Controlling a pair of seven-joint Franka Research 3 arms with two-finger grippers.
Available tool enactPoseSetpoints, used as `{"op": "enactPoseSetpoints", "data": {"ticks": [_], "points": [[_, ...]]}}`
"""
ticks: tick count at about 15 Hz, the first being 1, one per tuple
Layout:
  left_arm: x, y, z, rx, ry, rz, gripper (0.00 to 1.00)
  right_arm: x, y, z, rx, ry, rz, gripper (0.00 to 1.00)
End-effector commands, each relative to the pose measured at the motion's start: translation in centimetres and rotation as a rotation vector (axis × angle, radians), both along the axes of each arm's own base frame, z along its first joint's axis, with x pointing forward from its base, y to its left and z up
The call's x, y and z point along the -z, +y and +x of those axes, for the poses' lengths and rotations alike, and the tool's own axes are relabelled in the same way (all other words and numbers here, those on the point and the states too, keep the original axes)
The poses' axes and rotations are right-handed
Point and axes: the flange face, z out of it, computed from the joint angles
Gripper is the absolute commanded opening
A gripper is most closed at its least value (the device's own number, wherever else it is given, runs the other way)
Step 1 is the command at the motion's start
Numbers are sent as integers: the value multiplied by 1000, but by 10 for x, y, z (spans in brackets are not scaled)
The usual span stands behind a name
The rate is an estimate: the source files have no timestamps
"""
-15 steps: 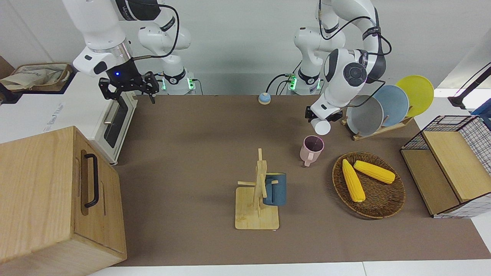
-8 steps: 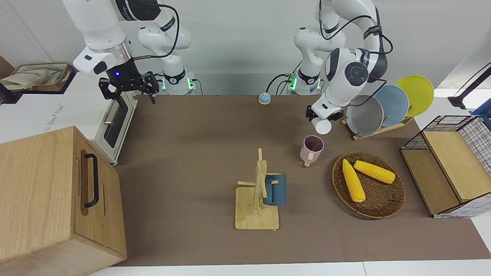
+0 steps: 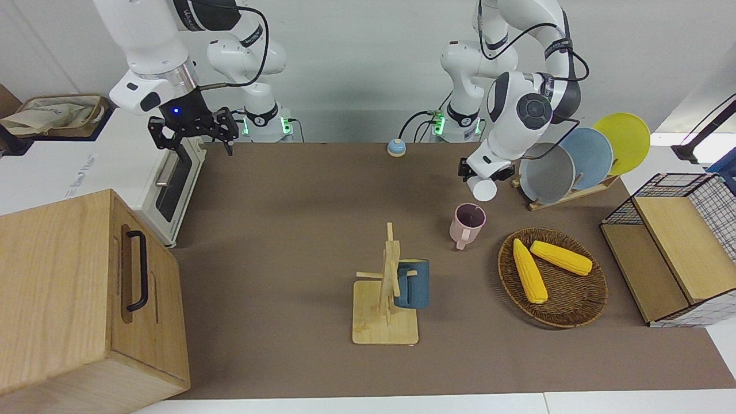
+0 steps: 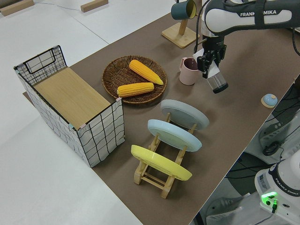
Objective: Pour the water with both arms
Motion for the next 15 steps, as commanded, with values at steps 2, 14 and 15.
{"op": "enactPoseSetpoints", "data": {"ticks": [2, 14, 15], "points": [[-12, 0, 5, -15, 6, -7, 0, -3, -1, -1, -3, 7, -13, 983], [-16, 0, 2, -23, 10, -6, 0, -3, 0, -1, -6, 7, -13, 983], [-15, 3, -1, -28, 4, -7, 0, -3, 0, -1, -6, 7, -13, 983]]}}
